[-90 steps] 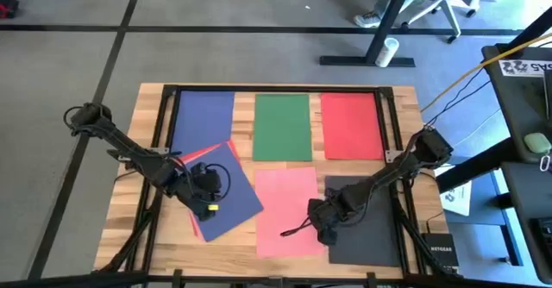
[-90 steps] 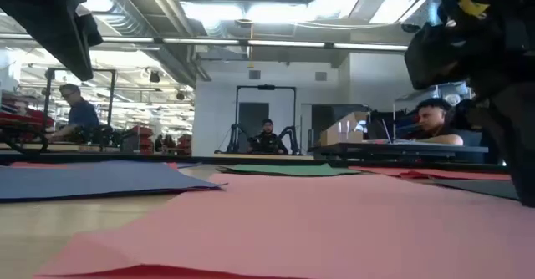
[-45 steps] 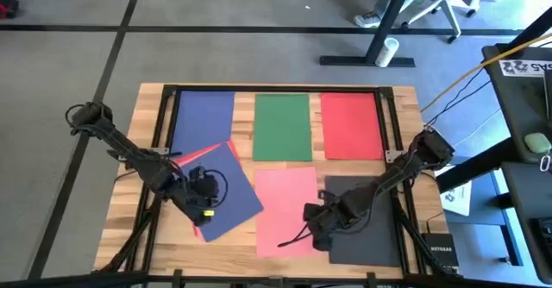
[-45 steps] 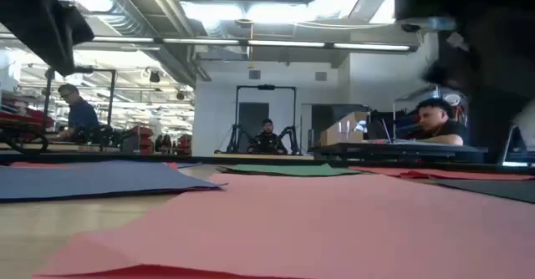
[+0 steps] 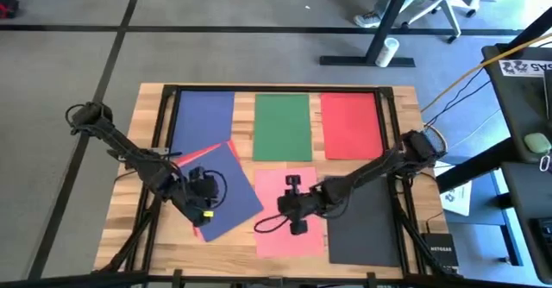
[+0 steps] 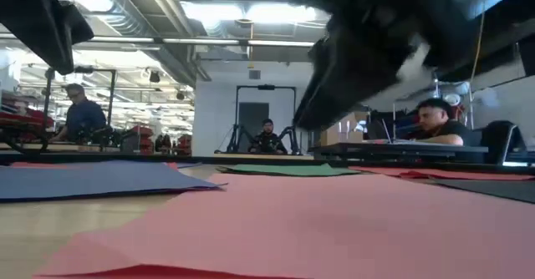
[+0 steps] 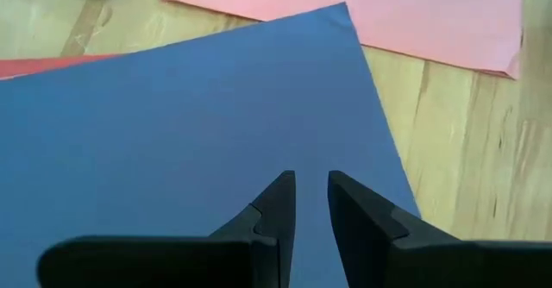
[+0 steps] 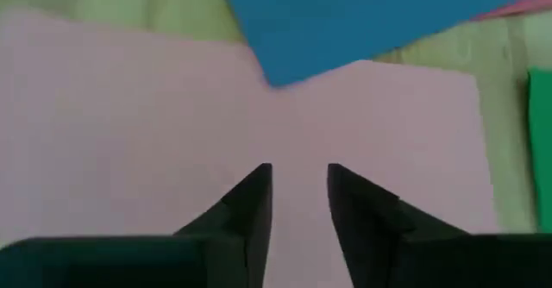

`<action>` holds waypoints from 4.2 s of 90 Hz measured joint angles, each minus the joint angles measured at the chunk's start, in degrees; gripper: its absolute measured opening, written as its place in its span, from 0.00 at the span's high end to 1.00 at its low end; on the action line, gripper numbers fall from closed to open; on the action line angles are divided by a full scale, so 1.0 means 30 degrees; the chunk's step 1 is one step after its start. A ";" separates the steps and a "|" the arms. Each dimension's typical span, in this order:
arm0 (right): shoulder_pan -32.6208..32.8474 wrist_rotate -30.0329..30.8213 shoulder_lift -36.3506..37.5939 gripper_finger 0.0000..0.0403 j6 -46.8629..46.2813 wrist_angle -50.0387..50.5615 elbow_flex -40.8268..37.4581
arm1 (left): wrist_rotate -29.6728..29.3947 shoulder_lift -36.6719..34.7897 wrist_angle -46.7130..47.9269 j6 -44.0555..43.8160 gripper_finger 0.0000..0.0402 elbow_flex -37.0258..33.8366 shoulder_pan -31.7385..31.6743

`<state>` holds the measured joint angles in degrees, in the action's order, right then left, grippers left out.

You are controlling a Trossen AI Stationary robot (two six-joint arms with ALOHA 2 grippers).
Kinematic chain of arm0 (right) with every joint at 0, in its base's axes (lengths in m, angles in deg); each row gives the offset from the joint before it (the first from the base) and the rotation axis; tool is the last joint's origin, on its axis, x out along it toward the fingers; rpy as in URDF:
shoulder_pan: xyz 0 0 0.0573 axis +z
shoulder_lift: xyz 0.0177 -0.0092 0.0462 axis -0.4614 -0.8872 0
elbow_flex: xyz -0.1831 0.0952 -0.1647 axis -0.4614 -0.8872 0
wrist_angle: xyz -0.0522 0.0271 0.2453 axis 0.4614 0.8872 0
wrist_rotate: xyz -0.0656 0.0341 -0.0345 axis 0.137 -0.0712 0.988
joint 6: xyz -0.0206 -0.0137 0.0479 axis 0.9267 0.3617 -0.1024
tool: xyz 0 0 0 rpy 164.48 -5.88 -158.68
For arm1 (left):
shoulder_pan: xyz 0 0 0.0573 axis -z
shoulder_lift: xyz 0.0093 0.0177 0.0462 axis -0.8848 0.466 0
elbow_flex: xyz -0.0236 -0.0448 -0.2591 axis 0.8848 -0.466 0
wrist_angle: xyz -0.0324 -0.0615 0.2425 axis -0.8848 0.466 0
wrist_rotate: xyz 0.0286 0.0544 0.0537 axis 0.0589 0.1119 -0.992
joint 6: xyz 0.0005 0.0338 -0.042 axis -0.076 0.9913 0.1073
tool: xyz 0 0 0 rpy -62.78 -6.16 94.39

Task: Organize paper
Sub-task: Stack the blue paper on top of the other blue paper

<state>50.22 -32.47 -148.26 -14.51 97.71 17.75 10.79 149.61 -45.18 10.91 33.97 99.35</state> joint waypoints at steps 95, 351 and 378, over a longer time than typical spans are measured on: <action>-0.1232 -0.1879 -0.4934 0.91 0.9644 0.0095 0.4809 | -0.0248 0.0000 0.0104 0.0372 0.86 0.0000 -0.0015; -0.5960 0.2048 -0.4861 1.00 0.7707 1.0469 1.3792 | 0.1597 0.9323 -0.3653 -0.4592 0.98 0.1052 0.6295; -0.5946 -0.0040 -0.4861 1.00 0.6523 1.1325 1.3792 | 0.2499 0.9211 -0.3549 -0.7115 0.98 0.1041 0.8647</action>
<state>32.39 -32.59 -162.84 5.06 131.68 59.12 18.28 177.24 -55.83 -10.43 37.09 125.29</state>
